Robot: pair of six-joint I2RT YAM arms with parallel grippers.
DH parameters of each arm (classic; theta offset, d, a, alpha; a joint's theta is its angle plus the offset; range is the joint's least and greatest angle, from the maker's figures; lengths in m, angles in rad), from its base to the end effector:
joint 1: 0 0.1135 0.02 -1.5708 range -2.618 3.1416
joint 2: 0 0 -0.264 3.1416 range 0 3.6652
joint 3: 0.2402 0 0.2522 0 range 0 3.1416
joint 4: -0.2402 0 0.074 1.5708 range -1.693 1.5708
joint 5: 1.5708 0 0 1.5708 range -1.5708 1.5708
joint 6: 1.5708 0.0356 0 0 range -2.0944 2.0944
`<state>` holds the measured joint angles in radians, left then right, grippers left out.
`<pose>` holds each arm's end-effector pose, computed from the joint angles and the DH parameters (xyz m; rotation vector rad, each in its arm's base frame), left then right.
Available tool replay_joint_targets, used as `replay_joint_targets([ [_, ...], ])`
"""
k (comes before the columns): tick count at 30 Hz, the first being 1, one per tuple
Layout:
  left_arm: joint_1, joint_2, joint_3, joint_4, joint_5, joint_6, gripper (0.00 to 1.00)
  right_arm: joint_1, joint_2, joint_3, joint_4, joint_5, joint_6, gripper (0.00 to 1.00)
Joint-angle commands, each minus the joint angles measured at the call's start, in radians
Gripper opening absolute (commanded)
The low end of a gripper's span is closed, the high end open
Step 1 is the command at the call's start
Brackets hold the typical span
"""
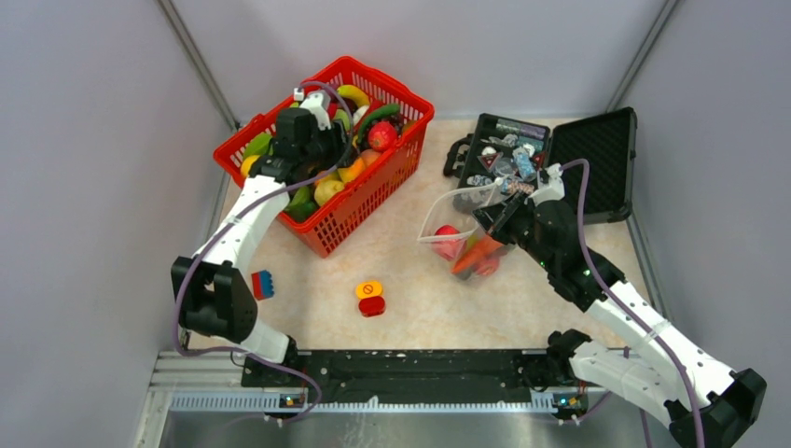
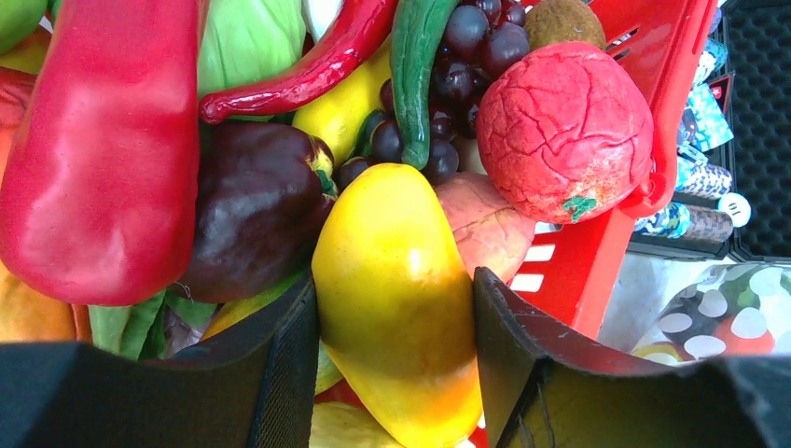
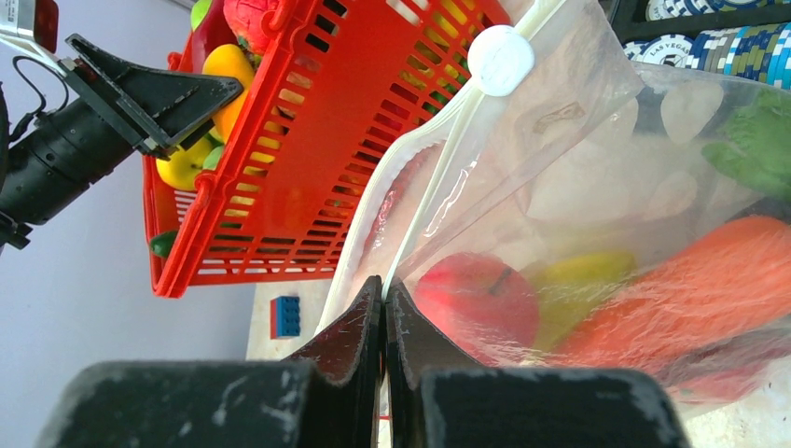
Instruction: Place the food in the zip-top bag and seal the zipper
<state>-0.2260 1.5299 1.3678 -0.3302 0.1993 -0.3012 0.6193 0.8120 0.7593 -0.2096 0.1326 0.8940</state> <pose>0.3460 -0.0868 0.3455 0.0464 2.0946 -0.5280 0.1588 0.1074 0.3237 0.3623 1.9020 0.9247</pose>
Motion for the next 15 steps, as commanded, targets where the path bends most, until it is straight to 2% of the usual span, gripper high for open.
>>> replay_joint_targets([
  [1, -0.003, -0.059, -0.001, 0.015, 0.068, -0.007, 0.34, -0.003, -0.002, 0.022, 0.055, -0.011, 0.008, 0.00],
  [3, -0.003, -0.095, -0.017, 0.040, 0.092, -0.003, 0.33, -0.003, -0.003, 0.020, 0.055, -0.011, 0.007, 0.00],
  [10, -0.003, -0.213, -0.066, 0.099, 0.123, -0.003, 0.19, -0.003, -0.005, 0.009, 0.064, -0.011, 0.009, 0.00],
  [15, -0.003, -0.272, -0.086, 0.123, 0.138, -0.028, 0.17, -0.003, -0.005, 0.005, 0.065, -0.012, 0.011, 0.00],
])
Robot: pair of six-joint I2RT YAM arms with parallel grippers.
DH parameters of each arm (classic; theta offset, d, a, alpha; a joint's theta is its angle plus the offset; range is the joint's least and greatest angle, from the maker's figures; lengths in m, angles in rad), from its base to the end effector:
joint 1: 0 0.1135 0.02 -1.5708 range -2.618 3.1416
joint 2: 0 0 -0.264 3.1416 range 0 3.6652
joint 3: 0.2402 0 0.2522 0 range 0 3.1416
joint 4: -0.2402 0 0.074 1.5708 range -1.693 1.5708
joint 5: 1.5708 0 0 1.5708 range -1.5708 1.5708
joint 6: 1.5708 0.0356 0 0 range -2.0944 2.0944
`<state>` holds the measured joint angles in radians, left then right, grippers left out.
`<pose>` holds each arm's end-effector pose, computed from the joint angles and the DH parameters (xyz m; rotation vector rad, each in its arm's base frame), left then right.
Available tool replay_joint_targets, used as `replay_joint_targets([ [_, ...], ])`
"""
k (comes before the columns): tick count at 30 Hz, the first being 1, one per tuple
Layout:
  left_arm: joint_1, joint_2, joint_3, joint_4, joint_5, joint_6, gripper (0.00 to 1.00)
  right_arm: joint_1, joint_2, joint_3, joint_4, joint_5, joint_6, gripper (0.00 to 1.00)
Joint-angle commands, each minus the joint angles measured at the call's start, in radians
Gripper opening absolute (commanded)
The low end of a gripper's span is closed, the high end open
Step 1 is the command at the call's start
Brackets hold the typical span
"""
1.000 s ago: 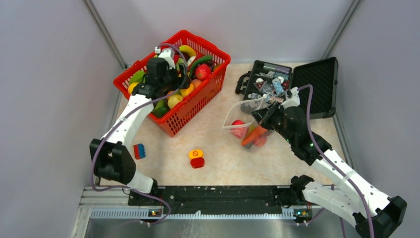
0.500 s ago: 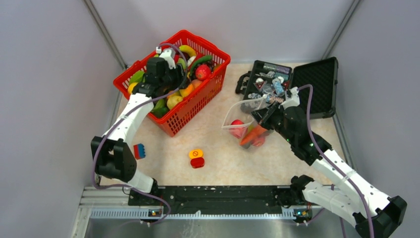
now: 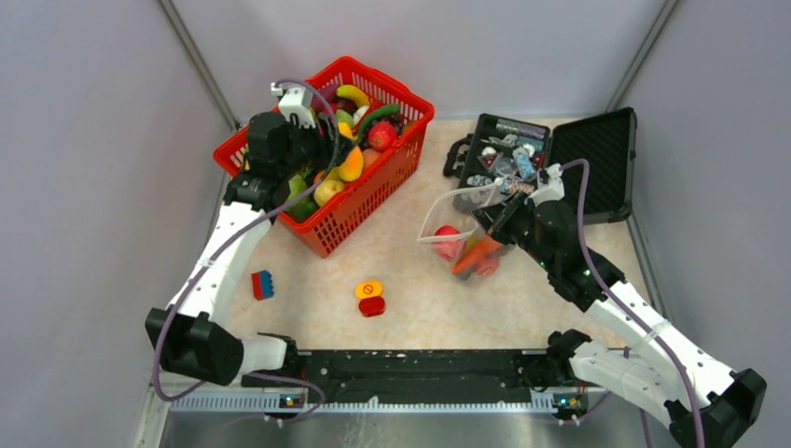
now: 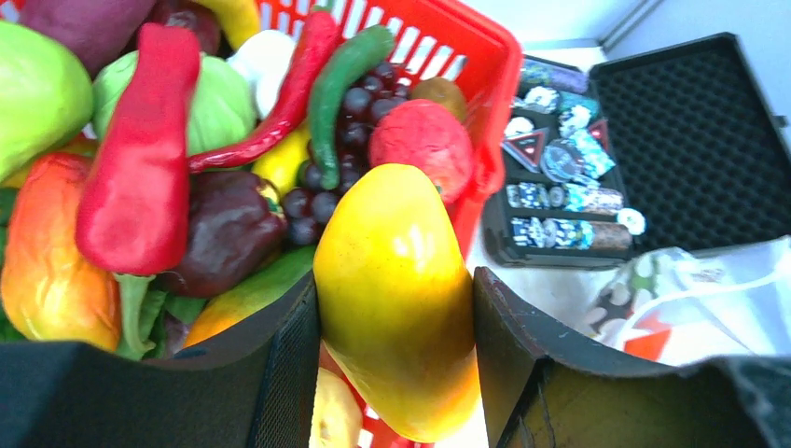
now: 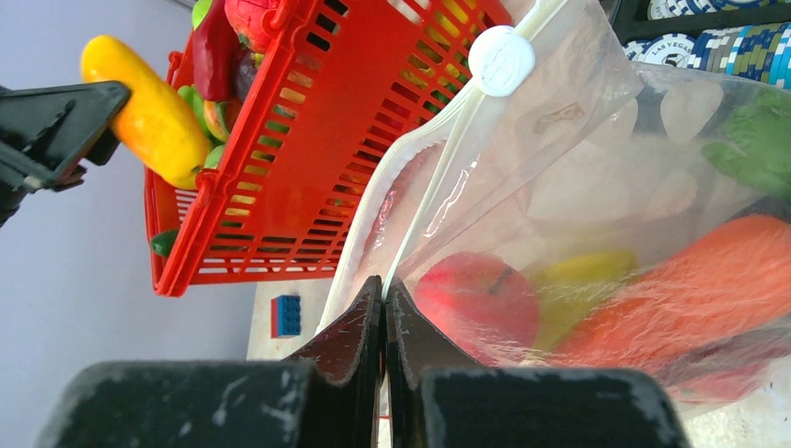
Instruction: Place the food in the zip-top bag and seal the zipper
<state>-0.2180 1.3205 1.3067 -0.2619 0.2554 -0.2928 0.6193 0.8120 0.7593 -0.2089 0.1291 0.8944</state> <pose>0.2956 -0.0747 0.3964 0.1116 1.8754 -0.5896 0.1588 0.1076 0.3238 0.3603 1.9026 0.9283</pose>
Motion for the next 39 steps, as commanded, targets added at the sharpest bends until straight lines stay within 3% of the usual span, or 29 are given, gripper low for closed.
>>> replay_joint_targets([
  [1, -0.011, -0.078, -0.035, 0.073, 0.101, -0.048, 0.17, -0.003, -0.004, 0.005, 0.066, -0.008, 0.009, 0.00],
  [4, -0.011, -0.110, -0.064, 0.151, 0.234, -0.078, 0.18, -0.003, -0.005, 0.005, 0.067, -0.007, 0.008, 0.00],
  [8, -0.019, -0.120, -0.138, 0.371, 0.455, -0.195, 0.19, -0.003, -0.006, 0.002, 0.074, -0.011, 0.016, 0.00],
  [10, -0.049, -0.114, -0.177, 0.477, 0.487, -0.238, 0.18, -0.003, -0.005, 0.002, 0.083, -0.013, 0.021, 0.00],
  [18, -0.282, -0.102, -0.271, 0.612, 0.256, -0.196, 0.21, -0.003, -0.008, -0.001, 0.092, -0.025, 0.036, 0.00],
  [30, -0.407, -0.036, -0.343, 0.767, 0.074, -0.259, 0.23, -0.003, -0.006, -0.013, 0.121, -0.044, 0.061, 0.00],
  [35, -0.469, -0.005, -0.319, 0.765, 0.032, -0.252, 0.25, -0.003, 0.001, -0.039, 0.176, -0.061, 0.180, 0.00],
  [39, -0.512, 0.023, -0.299, 0.704, -0.021, -0.191, 0.25, -0.004, -0.008, -0.144, 0.383, -0.083, 0.332, 0.00],
])
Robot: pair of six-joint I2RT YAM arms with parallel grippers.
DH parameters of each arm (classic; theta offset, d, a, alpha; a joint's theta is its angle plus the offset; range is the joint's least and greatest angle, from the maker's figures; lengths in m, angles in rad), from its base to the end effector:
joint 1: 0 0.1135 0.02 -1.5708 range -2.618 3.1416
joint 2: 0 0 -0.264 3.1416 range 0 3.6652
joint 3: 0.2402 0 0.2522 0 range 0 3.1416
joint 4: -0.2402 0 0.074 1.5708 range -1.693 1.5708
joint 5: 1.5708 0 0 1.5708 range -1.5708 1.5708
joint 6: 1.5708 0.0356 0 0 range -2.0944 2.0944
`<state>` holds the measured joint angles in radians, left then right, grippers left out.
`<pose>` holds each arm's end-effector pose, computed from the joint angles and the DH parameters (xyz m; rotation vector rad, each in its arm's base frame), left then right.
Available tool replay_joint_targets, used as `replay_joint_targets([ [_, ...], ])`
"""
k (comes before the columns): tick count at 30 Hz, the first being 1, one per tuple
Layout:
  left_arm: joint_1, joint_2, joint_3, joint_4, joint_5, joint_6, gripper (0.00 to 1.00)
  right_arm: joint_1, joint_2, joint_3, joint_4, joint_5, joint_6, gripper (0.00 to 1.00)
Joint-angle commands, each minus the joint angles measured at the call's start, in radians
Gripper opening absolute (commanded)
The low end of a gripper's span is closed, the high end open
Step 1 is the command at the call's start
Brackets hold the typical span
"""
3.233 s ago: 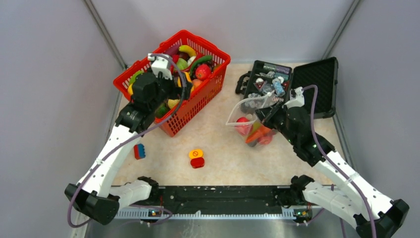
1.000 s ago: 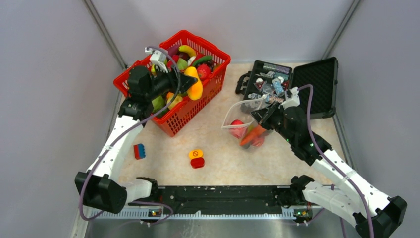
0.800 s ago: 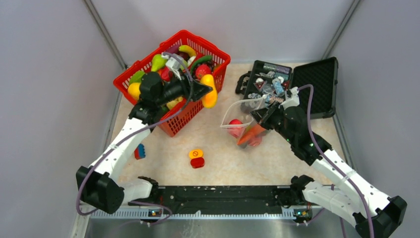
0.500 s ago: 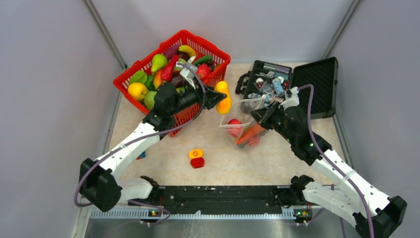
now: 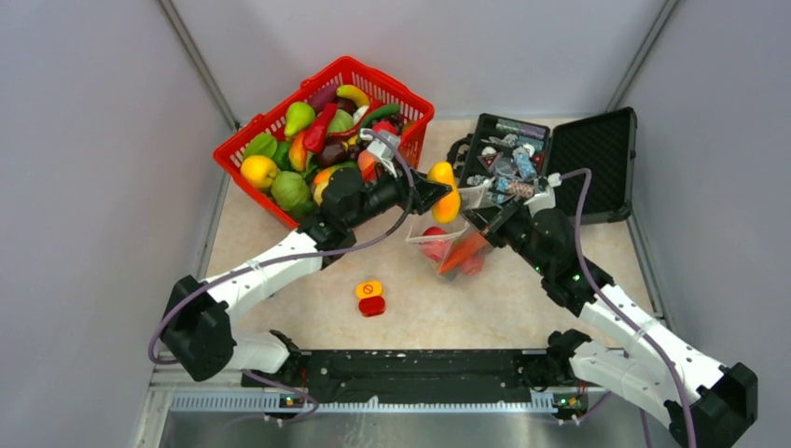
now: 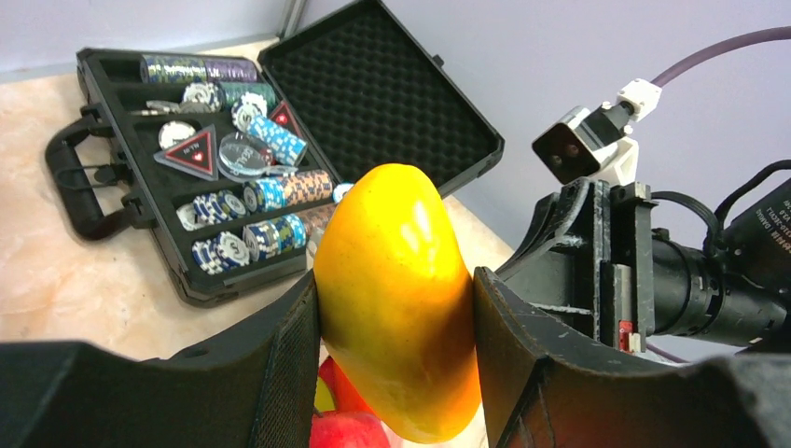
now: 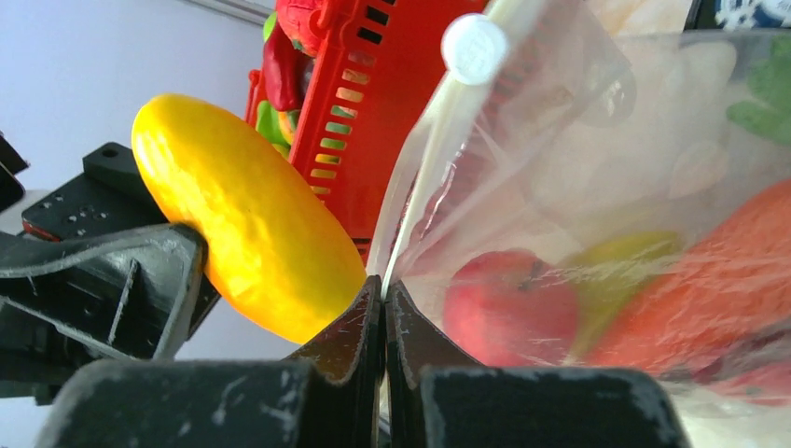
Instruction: Place the food in the zip-top bag and seal the zipper
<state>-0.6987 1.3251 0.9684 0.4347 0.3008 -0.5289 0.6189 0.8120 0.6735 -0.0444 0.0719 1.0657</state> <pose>0.2336 -0.2100 0.3487 0.3968 1.5714 -1.1942 0.1619 0.1122 0.3108 0.4771 1.8429 1.1357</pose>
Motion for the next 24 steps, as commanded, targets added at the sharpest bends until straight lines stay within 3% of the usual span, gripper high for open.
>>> replay_joint_targets([
  [1, -0.035, 0.022, 0.040, -0.008, -0.078, 0.048, 0.25, -0.004, -0.007, -0.060, 0.221, -0.022, 0.169, 0.00],
  [16, -0.150, 0.109, 0.050, -0.015, -0.289, 0.087, 0.34, -0.004, -0.099, 0.017, 0.072, 0.053, 0.107, 0.00],
  [20, -0.195, 0.135, 0.096, -0.053, -0.327, 0.132, 0.42, -0.005, -0.106, 0.023, 0.050, 0.058, 0.103, 0.00],
  [24, -0.203, 0.147, 0.092, -0.062, -0.271, 0.127, 0.61, -0.009, -0.118, 0.019, 0.048, 0.073, 0.103, 0.00],
])
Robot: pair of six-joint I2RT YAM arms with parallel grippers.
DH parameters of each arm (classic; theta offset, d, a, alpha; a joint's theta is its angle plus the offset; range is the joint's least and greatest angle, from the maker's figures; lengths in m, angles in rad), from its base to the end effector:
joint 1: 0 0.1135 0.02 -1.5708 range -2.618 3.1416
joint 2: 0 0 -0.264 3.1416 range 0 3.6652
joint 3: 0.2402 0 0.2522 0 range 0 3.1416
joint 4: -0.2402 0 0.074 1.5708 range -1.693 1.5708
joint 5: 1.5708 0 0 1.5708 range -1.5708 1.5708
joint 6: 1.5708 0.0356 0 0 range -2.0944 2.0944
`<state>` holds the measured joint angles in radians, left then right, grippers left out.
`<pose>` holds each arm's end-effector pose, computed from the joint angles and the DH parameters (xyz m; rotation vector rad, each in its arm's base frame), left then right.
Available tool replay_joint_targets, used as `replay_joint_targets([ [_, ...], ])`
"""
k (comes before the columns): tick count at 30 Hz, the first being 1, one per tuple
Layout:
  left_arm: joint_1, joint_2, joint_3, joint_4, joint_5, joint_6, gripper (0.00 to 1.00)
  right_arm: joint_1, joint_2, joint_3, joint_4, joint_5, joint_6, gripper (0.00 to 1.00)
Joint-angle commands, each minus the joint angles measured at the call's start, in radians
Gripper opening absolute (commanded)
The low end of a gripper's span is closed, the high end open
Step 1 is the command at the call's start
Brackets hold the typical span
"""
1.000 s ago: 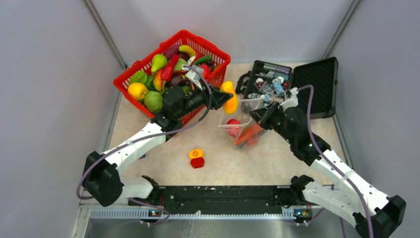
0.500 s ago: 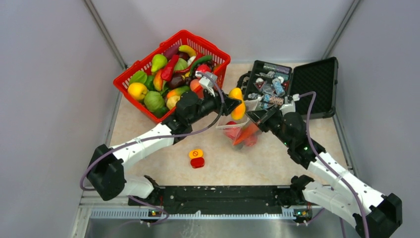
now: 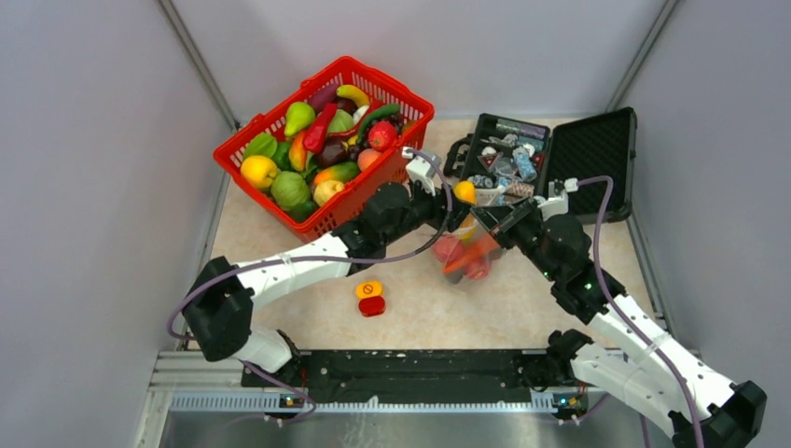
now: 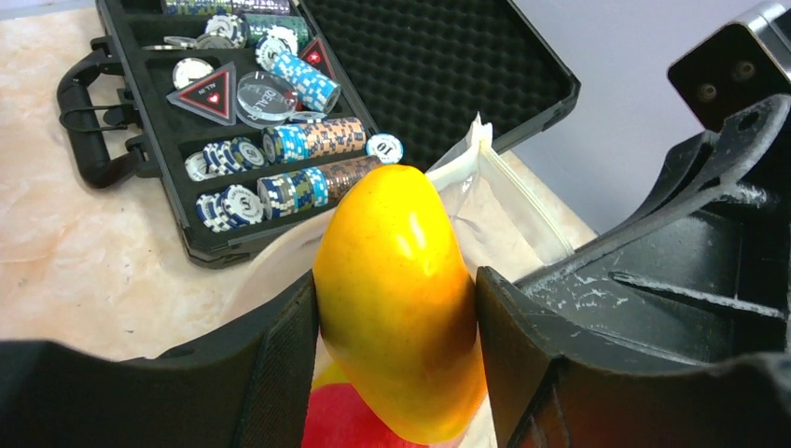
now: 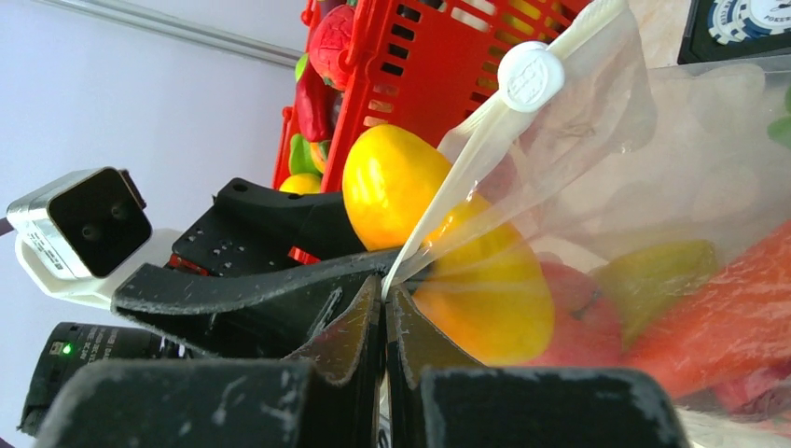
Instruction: Place the food in the zip-top bag and seal the zipper
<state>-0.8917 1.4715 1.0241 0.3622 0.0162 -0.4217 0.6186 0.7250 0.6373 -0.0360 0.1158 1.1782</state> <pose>0.2193 -0.2726 0.3150 0.4218 1.7055 -0.9961 0.1492 0.1011 0.3134 0.6031 1.7553 1.2141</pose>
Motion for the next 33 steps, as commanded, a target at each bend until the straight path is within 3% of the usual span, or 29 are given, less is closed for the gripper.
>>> replay_joint_targets([
  [1, -0.010, -0.002, 0.036, 0.009, 0.035, 0.025, 0.64, -0.011, -0.033, 0.053, 0.039, 0.034, -0.010, 0.00],
  [5, -0.010, -0.039, 0.048, -0.078, 0.083, 0.078, 0.77, -0.018, -0.046, 0.042, 0.008, 0.053, -0.013, 0.01],
  [9, -0.009, -0.077, 0.054, -0.147, 0.120, 0.114, 0.81, -0.027, -0.048, 0.029, 0.002, 0.062, -0.015, 0.01],
  [16, -0.009, -0.220, 0.036, -0.233, 0.044, 0.189, 0.94, -0.039, -0.047, 0.026, -0.025, 0.071, -0.036, 0.01],
  [20, -0.009, -0.267, 0.026, -0.313, 0.009, 0.199, 0.95, -0.043, -0.044, 0.019, -0.022, 0.068, -0.037, 0.01],
  [23, -0.007, -0.271, 0.002, -0.412, -0.145, 0.139, 0.96, -0.045, -0.041, 0.018, -0.019, 0.064, -0.039, 0.01],
  [25, 0.000, -0.263, -0.021, -0.449, -0.172, 0.122, 0.95, -0.046, -0.040, 0.018, -0.016, 0.060, -0.039, 0.01],
  [30, 0.043, -0.205, -0.006, -0.514, -0.112, 0.050, 0.84, -0.048, -0.033, 0.016, -0.013, 0.048, -0.040, 0.01],
  [33, 0.057, -0.191, 0.004, -0.500, -0.084, 0.017, 0.83, -0.048, -0.030, 0.016, -0.013, 0.038, -0.045, 0.01],
])
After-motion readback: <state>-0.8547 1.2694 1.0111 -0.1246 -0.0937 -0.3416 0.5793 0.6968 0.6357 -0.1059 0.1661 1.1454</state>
